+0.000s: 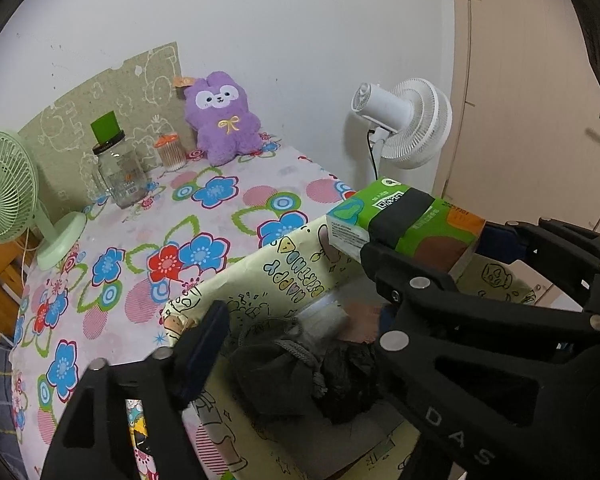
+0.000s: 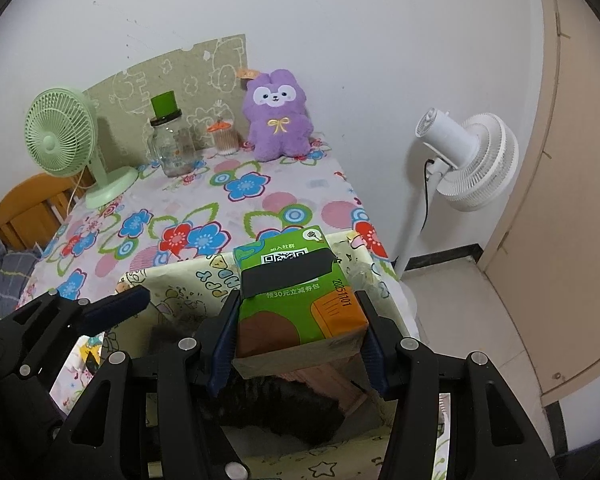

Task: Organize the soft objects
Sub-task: 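Open the left tool over the box while the right tool releases the green tissue pack inside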

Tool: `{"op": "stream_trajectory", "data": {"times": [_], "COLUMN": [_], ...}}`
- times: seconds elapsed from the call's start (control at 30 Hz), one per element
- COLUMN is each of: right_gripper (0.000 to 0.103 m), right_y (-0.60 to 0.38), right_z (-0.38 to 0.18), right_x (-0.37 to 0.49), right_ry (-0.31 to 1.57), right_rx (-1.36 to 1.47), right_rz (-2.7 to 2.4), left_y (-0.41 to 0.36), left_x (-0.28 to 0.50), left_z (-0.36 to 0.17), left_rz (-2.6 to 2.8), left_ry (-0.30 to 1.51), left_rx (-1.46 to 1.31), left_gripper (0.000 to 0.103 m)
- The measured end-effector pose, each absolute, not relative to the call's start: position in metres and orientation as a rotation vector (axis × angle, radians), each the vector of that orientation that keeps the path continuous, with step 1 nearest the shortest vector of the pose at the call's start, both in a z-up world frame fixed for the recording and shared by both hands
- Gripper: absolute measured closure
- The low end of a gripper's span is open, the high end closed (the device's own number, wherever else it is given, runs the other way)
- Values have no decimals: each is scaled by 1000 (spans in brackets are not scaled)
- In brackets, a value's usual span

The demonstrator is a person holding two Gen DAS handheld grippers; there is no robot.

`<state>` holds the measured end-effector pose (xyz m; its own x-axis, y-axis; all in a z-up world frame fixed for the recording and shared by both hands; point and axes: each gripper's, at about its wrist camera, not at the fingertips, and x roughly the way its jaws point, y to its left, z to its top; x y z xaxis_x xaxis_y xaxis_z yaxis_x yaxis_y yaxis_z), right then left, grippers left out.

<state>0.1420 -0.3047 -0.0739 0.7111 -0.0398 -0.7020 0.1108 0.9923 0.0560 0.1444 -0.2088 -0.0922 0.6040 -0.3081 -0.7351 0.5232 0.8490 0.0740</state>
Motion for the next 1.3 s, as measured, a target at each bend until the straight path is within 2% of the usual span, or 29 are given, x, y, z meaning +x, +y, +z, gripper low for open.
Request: {"op": "stream_trajectory", "data": {"times": [0.13, 0.5, 0.83, 1.17, 1.3], "right_gripper": [46, 42, 14, 12, 7], "right_y": [-303, -295, -287, -277, -271], "right_z": [-79, -89, -76, -60, -53], "right_x": [147, 155, 142, 123, 115], "right_ry": [793, 859, 814, 767, 729], "right_rx": [108, 146, 117, 89, 61], "right_rz": [-64, -16, -47, -87, -107], "left_y": [-207, -197, -188, -176, -172], "left_x": [146, 149, 139, 120, 114], "left_z": [-93, -97, -89, -75, -69], "left_rz": [-479, -462, -461, -442, -440], "left_ry": [785, 798, 775, 725, 707], "left_rx": [306, 310, 281, 281, 283], "left_gripper": [14, 9, 7, 5, 5]}}
